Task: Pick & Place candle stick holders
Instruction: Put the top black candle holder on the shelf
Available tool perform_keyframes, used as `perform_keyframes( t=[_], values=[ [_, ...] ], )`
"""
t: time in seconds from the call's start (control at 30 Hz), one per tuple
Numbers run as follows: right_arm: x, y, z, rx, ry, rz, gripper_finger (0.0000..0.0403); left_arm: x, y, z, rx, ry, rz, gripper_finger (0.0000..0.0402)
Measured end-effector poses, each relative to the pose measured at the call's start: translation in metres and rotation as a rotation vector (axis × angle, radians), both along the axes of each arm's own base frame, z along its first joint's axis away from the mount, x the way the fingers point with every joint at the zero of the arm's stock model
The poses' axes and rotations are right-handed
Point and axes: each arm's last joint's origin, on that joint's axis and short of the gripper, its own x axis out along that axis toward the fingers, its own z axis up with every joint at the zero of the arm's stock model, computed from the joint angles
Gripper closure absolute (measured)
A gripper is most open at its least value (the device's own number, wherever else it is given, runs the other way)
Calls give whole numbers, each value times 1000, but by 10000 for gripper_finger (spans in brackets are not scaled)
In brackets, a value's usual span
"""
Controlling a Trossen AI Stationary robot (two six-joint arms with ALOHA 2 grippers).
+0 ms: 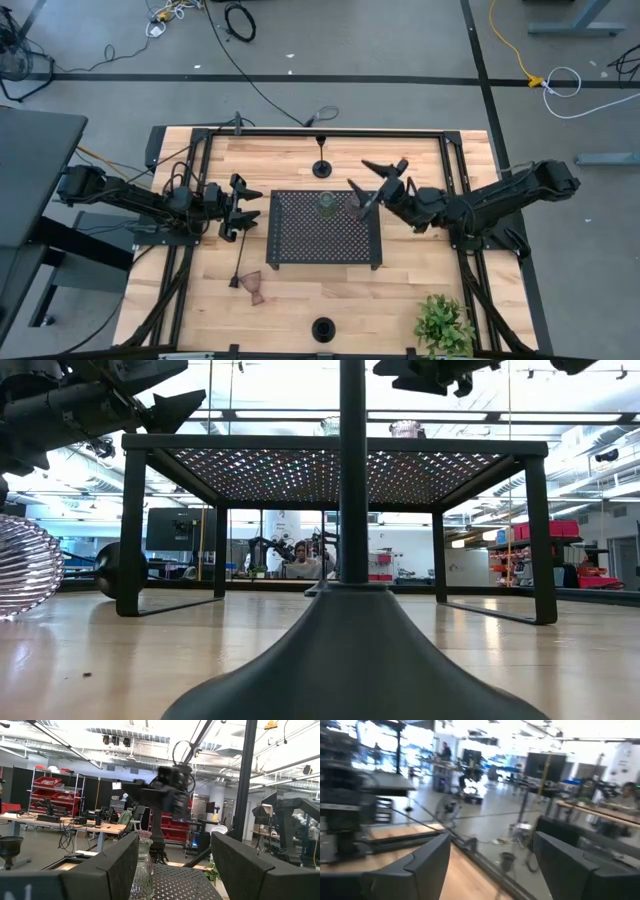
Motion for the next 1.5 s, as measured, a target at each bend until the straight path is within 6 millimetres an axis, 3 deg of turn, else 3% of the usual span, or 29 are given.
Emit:
perform_keyframes(
  t=[0.27,0.37,0.47,0.7,1.13,1.5],
  values=[
    [-7,-64,25,107,28,-32,121,0,0,0,0,0,0,154],
    [-9,-88,29,147,20,34,126,0,0,0,0,1,0,154],
    [-12,-107,28,180,26,125,130,0,0,0,0,1,0,154],
    [-19,-145,13,268,94,162,136,0,0,0,4,1,2,154],
    [10,-187,-44,364,169,264,136,0,0,0,1,1,1,154],
    [21,-195,-69,423,198,282,136,0,0,0,1,1,1,154]
  ],
)
